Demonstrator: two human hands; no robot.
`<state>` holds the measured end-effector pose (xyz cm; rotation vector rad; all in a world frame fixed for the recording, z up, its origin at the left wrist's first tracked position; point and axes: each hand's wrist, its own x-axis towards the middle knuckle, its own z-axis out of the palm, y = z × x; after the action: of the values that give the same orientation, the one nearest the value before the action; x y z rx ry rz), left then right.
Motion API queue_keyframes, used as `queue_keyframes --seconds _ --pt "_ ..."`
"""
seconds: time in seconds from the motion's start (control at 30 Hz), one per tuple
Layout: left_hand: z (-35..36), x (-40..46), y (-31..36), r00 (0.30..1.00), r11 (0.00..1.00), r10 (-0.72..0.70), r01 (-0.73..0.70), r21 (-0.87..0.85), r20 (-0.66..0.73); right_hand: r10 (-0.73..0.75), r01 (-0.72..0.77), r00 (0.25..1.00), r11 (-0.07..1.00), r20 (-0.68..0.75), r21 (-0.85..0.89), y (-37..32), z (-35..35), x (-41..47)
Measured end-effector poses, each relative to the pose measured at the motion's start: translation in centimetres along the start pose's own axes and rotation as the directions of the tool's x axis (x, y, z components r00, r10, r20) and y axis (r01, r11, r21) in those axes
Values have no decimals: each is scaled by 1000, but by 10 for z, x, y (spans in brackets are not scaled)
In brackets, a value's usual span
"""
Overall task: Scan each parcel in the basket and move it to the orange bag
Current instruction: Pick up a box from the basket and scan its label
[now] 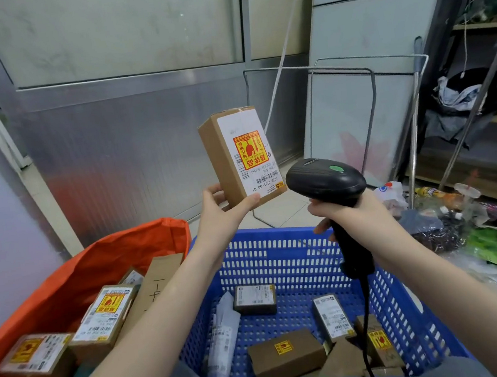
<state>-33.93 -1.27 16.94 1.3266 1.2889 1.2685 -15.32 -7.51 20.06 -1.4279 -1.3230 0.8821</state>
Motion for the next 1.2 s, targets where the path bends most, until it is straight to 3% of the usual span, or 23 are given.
queue_keyframes --seconds 0.47,0.77,1.0,1.2 --pt "-120 17 -63 971 995 -95 84 -58 -218 20 -37 978 996 207 76 14 128 36" --pt "-229 11 -120 907 987 -158 152 -46 -390 52 -78 907 996 418 45 36 249 43" --pt "-290 -8 -143 874 955 -93 213 206 -477 62 -60 832 998 552 -22 52 322 39" --pt "-332 -30 -177 880 807 -155 374 456 -448 111 -93 746 994 656 -63 67 367 30"
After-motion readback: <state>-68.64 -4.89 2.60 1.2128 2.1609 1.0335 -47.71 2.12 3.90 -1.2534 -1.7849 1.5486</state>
